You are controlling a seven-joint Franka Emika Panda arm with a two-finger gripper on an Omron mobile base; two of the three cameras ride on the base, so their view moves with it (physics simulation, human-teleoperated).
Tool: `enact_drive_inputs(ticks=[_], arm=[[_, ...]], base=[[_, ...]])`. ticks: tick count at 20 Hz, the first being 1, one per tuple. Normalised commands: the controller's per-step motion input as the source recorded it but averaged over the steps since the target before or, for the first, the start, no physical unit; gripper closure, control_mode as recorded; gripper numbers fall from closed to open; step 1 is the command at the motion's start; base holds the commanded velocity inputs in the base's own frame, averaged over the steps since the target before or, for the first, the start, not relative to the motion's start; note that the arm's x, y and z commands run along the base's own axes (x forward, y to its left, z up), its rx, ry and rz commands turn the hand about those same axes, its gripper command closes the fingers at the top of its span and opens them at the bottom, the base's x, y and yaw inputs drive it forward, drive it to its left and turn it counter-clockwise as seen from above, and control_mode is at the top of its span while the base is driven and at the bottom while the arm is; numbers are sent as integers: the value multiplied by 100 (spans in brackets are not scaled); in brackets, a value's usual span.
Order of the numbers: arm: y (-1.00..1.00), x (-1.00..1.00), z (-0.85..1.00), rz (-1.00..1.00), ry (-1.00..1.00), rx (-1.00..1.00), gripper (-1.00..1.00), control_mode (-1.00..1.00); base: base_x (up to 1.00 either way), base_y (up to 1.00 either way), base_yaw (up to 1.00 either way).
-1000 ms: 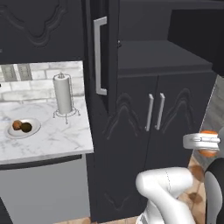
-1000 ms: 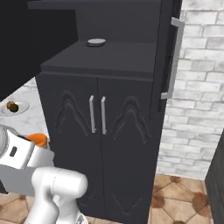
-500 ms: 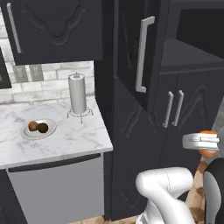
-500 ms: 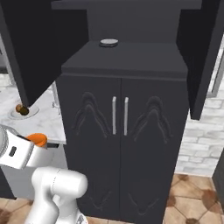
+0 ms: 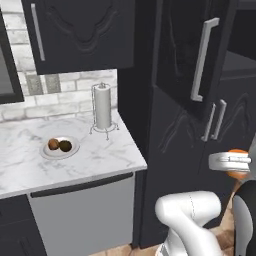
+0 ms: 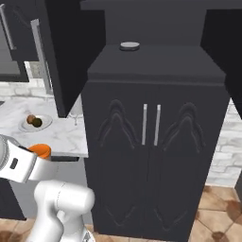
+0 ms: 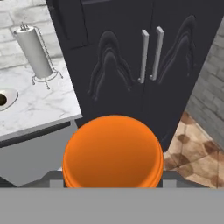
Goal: Pick the avocado and bread from the counter and place them on the plate. Then pick the jam from the cabinet and place it next to the plate. Lastly close the cabinet door.
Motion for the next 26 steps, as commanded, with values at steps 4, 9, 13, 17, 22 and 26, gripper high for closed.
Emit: enact_drive_inputs(ticks=[4, 9, 13, 17, 22, 26], arm=[[0, 0, 0, 0, 0, 0, 100, 100], [0, 0, 0, 0, 0, 0, 100, 100], [0, 0, 0, 0, 0, 0, 100, 100], [0, 0, 0, 0, 0, 0, 100, 100], [0, 0, 0, 0, 0, 0, 100, 100], [0, 0, 0, 0, 0, 0, 100, 100]], base=[[-19, 55, -14], [-17, 56, -14], [-3, 55, -12], [0, 42, -4], [7, 35, 0], [27, 30, 0]])
